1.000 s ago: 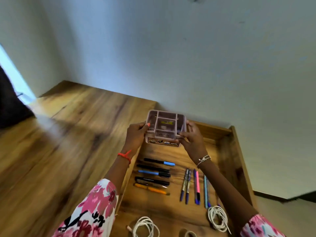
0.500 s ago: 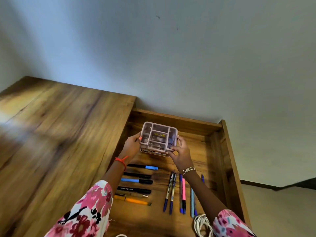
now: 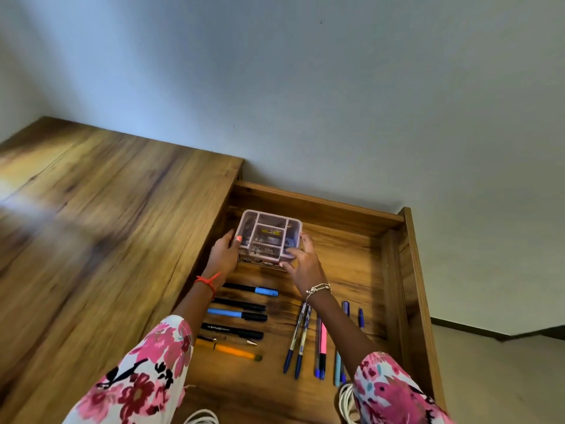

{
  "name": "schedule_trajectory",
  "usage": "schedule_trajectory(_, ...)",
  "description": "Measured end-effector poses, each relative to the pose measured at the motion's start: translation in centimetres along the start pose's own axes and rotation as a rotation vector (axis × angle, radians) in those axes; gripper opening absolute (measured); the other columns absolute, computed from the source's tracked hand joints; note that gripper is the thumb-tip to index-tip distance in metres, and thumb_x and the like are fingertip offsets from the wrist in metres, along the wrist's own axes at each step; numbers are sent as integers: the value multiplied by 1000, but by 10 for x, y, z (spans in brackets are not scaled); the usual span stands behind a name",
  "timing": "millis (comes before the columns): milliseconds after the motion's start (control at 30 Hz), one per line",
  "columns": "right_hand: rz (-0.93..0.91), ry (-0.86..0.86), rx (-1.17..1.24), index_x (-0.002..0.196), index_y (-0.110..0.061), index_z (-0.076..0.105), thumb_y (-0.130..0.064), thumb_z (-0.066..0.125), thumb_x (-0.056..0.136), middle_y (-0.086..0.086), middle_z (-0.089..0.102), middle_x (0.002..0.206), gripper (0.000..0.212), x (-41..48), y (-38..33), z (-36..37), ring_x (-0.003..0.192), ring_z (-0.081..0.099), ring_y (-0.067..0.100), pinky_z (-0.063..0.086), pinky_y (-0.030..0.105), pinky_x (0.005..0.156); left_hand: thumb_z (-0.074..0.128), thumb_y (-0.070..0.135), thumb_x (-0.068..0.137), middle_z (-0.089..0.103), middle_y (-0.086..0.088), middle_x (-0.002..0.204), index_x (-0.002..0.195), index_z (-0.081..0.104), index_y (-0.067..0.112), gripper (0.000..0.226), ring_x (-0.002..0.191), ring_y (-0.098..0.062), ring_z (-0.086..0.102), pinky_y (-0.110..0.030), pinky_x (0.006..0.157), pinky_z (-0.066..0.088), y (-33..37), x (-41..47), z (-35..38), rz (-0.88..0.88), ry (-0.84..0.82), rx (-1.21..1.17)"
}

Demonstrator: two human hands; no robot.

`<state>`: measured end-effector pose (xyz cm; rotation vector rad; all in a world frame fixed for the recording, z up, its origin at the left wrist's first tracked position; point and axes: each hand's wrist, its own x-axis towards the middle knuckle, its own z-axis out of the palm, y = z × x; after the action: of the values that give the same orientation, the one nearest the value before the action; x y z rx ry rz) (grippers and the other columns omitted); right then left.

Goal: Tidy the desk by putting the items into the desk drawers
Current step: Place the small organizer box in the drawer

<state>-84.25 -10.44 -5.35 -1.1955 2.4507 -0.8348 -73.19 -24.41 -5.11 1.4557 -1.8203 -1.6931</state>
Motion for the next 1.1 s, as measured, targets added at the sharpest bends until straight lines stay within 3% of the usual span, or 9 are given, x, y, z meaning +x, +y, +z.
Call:
schedule_trajectory(100, -33, -16, -37, 129, -12, 49, -20, 63, 85, 9, 20, 152, 46, -4, -5, -7, 132, 38, 22, 44, 29, 102, 45, 26, 97, 43, -13, 142, 147, 19, 17, 58, 123, -25, 49, -42, 102, 44, 0, -22, 2, 69, 54, 107)
schedule_trajectory(267, -121, -45, -71, 135, -9, 39, -29, 60, 87, 12, 24, 150, 56, -14, -14, -14, 137, 29, 26, 34, 38, 111, 47, 18, 96, 48, -11, 137, 141, 33, 13, 47, 120, -13, 48, -13, 87, 41, -3, -83, -2, 337, 78, 147)
schedule_trajectory(333, -174, -52, -93, 134, -8, 39, -30, 58, 88, 13, 26, 148, 55, -20, -18, -14, 137, 28, 27, 33, 40, 112, 46, 18, 97, 39, -9, 146, 143, 30, 12, 50, 133, -18, 38, -17, 99, 32, -8, -103, -5, 373, 101, 218)
schedule_trajectory(500, -328, -56, -205, 136, -6, 36, -32, 51, 91, 16, 30, 146, 54, -43, -28, -12, 138, 26, 28, 27, 41, 115, 43, 20, 98, 23, -7, 155, 147, 23, 12, 53, 143, -18, 19, -35, 117, 22, -31, -152, -18, 371, 202, 375)
schedule_trajectory(800, -577, -233, -328, 139, -10, 31, -32, 42, 95, 11, 29, 148, 50, -107, -9, -9, 141, 21, 22, 16, 34, 115, 39, 20, 99, 21, -6, 155, 146, 22, 12, 51, 145, -16, 14, -22, 114, 13, -85, -256, -15, 313, 356, 497)
schedule_trajectory(1000, -712, -283, -191, 125, -8, 45, -22, 50, 92, 11, 45, 128, 37, -156, 13, -45, 121, 45, 27, 36, 37, 103, 39, 18, 99, 21, -7, 155, 144, 27, 9, 48, 145, -18, 12, -21, 113, 10, -105, -341, 23, 260, 568, 443)
schedule_trajectory(1100, -743, -305, -154, 130, -4, 42, -21, 51, 92, 15, 43, 131, 43, -175, 25, -71, 124, 43, 29, 36, 40, 104, 41, 15, 98, 23, -10, 154, 143, 28, 5, 47, 145, -22, 15, -21, 114, 9, -106, -376, 53, 249, 638, 435)
